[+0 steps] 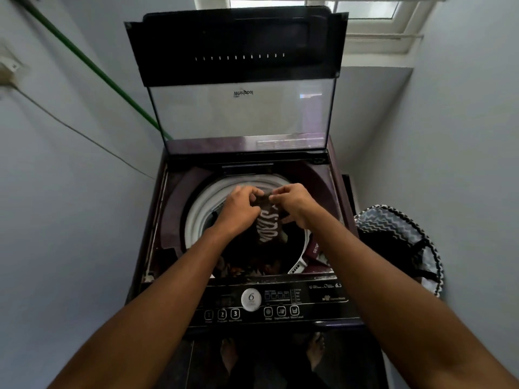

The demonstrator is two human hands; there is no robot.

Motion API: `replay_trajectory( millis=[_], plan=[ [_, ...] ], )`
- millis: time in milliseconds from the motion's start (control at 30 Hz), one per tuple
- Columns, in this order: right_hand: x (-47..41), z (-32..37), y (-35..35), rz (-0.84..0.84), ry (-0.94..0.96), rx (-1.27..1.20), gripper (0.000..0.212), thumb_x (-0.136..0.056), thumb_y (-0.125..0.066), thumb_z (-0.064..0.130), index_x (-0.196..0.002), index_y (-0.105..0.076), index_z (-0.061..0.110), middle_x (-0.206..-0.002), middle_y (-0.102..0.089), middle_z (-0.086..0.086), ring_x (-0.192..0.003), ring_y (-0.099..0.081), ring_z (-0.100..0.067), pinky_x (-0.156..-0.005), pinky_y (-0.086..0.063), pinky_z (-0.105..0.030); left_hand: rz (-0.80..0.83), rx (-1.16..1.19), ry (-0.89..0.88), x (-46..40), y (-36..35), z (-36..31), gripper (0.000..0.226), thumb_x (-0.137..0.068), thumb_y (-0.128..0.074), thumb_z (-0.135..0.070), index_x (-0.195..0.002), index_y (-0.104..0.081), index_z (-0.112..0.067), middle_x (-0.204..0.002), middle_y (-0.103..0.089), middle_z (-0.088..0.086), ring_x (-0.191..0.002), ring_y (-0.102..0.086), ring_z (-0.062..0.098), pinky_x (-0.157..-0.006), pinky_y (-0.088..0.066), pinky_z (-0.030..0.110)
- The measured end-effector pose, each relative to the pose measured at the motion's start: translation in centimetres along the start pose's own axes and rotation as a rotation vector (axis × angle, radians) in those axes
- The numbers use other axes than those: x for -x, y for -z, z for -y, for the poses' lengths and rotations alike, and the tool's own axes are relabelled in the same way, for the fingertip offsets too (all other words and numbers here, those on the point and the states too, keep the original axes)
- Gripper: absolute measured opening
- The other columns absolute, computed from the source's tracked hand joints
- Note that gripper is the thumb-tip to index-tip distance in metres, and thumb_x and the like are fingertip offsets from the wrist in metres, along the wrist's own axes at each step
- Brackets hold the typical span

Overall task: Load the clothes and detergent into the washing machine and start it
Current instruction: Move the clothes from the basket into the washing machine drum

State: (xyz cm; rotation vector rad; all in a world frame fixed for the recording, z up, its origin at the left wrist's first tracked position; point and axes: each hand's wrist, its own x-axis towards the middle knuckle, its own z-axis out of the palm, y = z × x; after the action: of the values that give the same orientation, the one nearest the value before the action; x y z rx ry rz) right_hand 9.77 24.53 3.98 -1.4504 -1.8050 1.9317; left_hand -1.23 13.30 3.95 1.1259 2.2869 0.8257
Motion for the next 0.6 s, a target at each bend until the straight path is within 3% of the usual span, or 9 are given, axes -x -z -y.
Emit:
replay_trajectory(
  millis=[133, 400, 500, 600],
  plan=[
    [-0.2, -0.7, -0.2, -0.034, 0.008, 0.060, 0.009, -0.090, -0.065, 0.009, -0.099, -0.067, 0.013, -0.086, -0.065, -0.005, -0.077, -0.061, -0.017, -0.070, -0.055, -0.040, 0.028, 0.024, -0.011, 0.2, -0.2, 0.7, 0.038, -0.078, -0.065, -0.004, -0.112, -0.067, -0.022, -0.103, -0.059, -0.003, -0.086, -0.055, 0.011, -0.083, -0.049, 0.027],
    [0.3, -1.6, 2.0, -0.087, 0.099, -0.021, 0.011, -0.091, -0.059, 0.006, -0.087, -0.065, 0.014, -0.084, -0.072, -0.009, -0.068, -0.066, -0.021, -0.059, -0.054, -0.035, 0.096, 0.045, -0.071, -0.7, -2.4, -0.8, 0.033, -0.082, -0.064, -0.006, -0.110, -0.067, -0.023, -0.103, -0.062, -0.003, -0.086, -0.055, 0.009, -0.078, -0.044, 0.022],
    [0.3, -2.5, 4.3, -0.258, 0.162, 0.028, 0.014, -0.086, -0.060, 0.006, -0.082, -0.065, 0.018, -0.079, -0.072, -0.008, -0.065, -0.068, -0.021, -0.061, -0.058, -0.039, 0.123, 0.051, -0.117, -1.2, -4.3, -2.2, 0.033, -0.083, -0.063, -0.005, -0.111, -0.068, -0.022, -0.103, -0.063, -0.003, -0.082, -0.054, 0.005, -0.075, -0.042, 0.017],
    [0.9, -3.4, 7.5, -0.495, 0.230, 0.115, 0.016, -0.082, -0.061, 0.010, -0.077, -0.067, 0.024, -0.075, -0.071, -0.001, -0.068, -0.068, -0.016, -0.064, -0.054, -0.029, 0.159, 0.058, -0.191, -1.3, -6.6, -4.4, 0.033, -0.083, -0.061, -0.005, -0.108, -0.068, -0.024, -0.102, -0.063, -0.003, -0.078, -0.053, 0.001, -0.076, -0.046, 0.018]
  ],
)
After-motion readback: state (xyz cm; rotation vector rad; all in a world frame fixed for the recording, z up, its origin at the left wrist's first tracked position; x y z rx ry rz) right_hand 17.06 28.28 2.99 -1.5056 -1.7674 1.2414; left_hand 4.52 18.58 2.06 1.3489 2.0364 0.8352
